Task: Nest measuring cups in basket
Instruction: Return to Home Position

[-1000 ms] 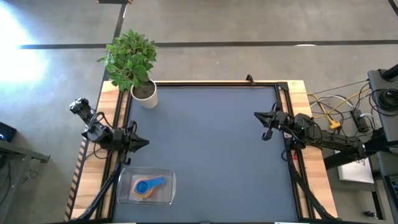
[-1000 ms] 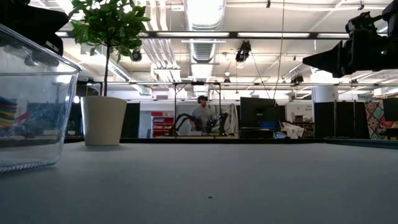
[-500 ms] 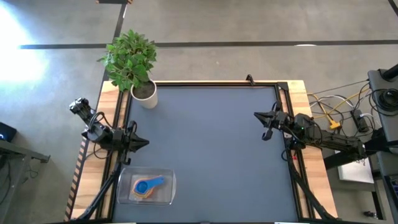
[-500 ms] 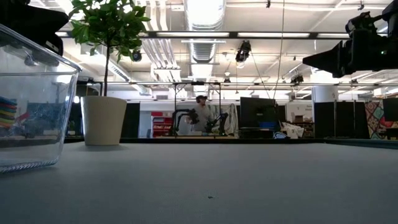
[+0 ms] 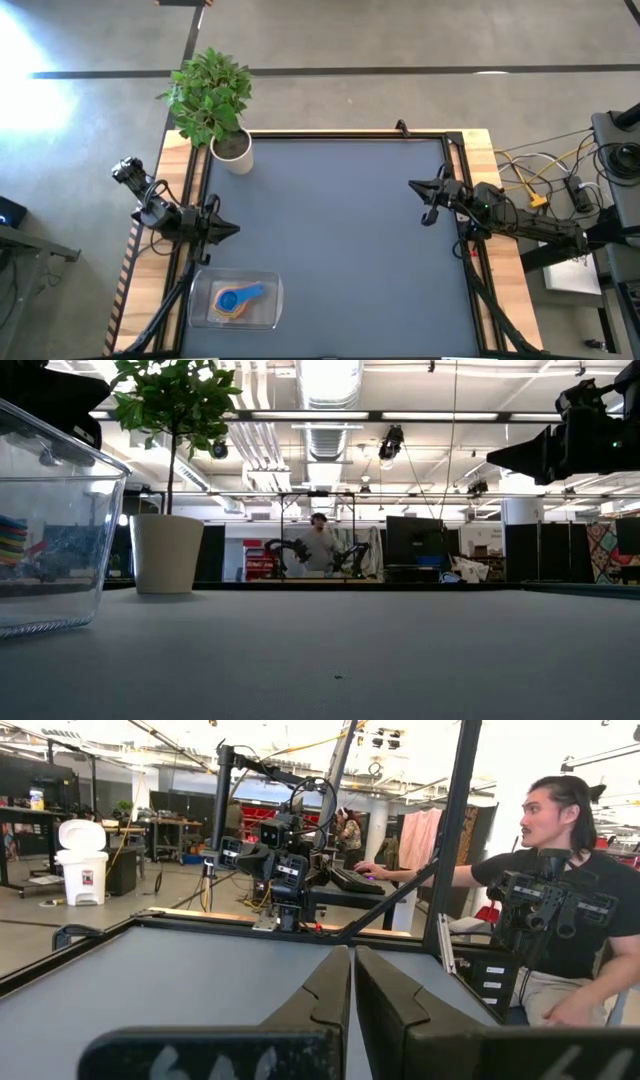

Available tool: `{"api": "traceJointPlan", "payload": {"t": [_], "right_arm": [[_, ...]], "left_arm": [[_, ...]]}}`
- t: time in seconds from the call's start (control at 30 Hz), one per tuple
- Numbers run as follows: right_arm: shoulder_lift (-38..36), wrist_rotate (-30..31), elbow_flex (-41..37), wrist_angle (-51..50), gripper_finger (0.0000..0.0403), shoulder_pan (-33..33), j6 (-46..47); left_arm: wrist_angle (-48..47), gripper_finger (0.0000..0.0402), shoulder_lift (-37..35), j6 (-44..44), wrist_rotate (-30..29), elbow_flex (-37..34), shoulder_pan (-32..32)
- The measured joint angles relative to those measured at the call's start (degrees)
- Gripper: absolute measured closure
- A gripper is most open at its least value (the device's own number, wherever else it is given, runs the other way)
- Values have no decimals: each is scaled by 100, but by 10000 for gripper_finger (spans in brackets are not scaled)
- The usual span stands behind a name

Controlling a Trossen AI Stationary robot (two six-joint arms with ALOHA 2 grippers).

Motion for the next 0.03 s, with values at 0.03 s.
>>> {"api": "traceJointPlan", "payload": {"t": [0.03], "right_arm": [[0,-1,0,0,394,2,0]], "left_arm": [[1,399,0,-1,0,-2,-1]]}}
